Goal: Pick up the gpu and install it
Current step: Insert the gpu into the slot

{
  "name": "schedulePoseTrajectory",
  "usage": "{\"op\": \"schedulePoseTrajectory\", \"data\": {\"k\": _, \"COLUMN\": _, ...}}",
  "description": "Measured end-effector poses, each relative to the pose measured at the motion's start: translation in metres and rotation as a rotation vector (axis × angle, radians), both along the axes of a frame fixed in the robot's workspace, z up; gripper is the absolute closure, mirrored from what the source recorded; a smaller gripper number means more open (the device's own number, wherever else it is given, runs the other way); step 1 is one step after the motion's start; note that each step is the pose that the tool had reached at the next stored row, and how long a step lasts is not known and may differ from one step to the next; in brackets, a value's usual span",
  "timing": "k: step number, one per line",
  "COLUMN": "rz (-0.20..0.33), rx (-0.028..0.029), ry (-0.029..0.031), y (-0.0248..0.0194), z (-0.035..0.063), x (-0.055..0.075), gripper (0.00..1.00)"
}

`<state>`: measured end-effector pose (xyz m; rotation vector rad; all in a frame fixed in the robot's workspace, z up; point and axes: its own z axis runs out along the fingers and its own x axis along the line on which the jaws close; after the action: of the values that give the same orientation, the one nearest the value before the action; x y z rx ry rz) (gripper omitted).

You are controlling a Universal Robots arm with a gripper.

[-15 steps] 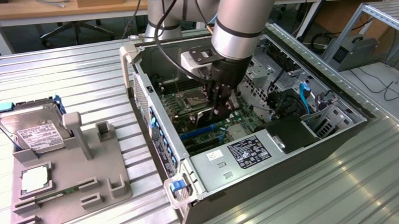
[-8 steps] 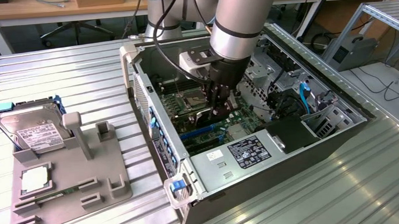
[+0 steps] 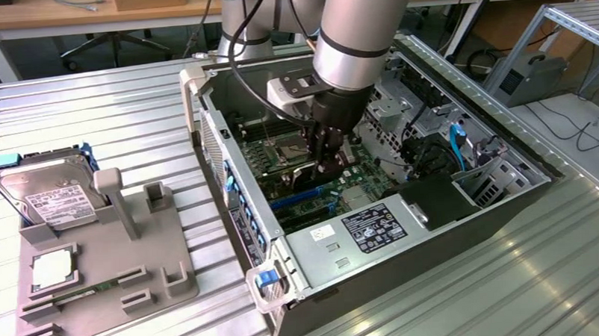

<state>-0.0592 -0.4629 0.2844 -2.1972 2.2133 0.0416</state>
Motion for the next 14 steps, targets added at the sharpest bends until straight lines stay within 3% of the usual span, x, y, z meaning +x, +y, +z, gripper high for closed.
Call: {"op": "schedulePoseTrajectory", "data": {"k": 14, "rz": 0.000, "rx": 0.0001, "ry": -0.0002, "y": -0.0001, "z": -0.0049, "x": -0.0018, "gripper": 0.73}}
